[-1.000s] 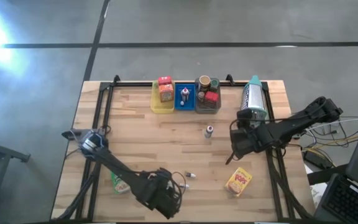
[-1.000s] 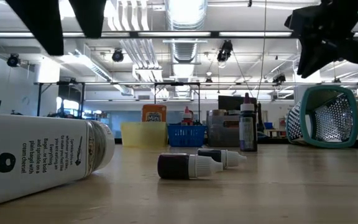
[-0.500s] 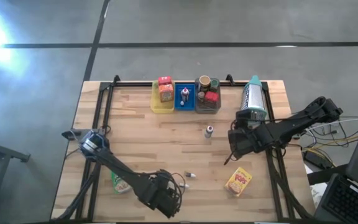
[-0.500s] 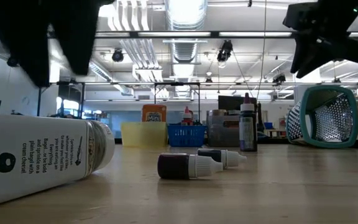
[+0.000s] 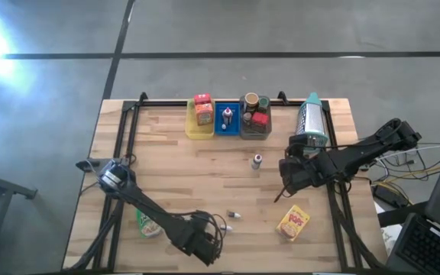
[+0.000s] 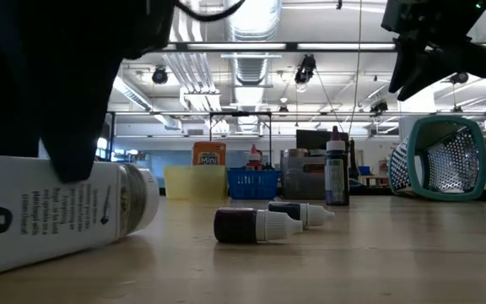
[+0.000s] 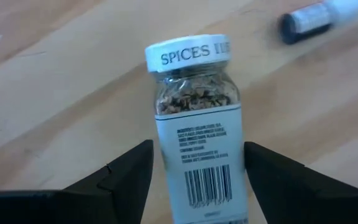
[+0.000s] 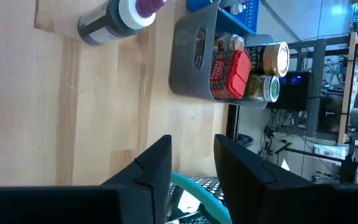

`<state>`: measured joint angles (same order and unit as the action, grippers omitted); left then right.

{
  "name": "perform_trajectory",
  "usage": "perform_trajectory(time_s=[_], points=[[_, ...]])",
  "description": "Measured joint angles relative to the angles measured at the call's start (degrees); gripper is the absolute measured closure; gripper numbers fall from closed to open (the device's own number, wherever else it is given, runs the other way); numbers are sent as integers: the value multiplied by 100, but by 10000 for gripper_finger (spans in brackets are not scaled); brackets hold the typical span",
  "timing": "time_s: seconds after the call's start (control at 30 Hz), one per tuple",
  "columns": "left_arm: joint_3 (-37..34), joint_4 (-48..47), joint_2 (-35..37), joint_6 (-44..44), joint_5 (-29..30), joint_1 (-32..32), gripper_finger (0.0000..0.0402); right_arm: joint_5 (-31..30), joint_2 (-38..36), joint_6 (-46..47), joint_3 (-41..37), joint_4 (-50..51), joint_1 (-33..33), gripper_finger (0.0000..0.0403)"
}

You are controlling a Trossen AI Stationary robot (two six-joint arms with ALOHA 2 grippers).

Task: Pick & Place Kitchen Items
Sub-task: Put the white seasoning bottle into the black bin

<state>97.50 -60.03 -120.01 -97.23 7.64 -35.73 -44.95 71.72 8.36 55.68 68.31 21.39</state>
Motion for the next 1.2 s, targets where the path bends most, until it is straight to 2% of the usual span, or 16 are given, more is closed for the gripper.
perform_trajectory(time_s=[0.23, 0.57, 0.93, 1.1, 1.2], points=[[-351, 496, 2, 6, -237, 11, 138, 2, 2, 0, -9, -15, 0, 285], [-786, 894, 13, 61, -541, 26, 141, 7, 2, 9, -14, -33, 0, 323], [-840, 937, 34, 350, -707, 136, 194, 11, 4, 15, -17, -83, 0, 356], [-851, 938, 35, 776, -710, 177, 193, 15, 4, 20, -20, -122, 0, 359], [-858, 878, 51, 930, -488, 179, 190, 14, 7, 22, -25, -137, 0, 352]])
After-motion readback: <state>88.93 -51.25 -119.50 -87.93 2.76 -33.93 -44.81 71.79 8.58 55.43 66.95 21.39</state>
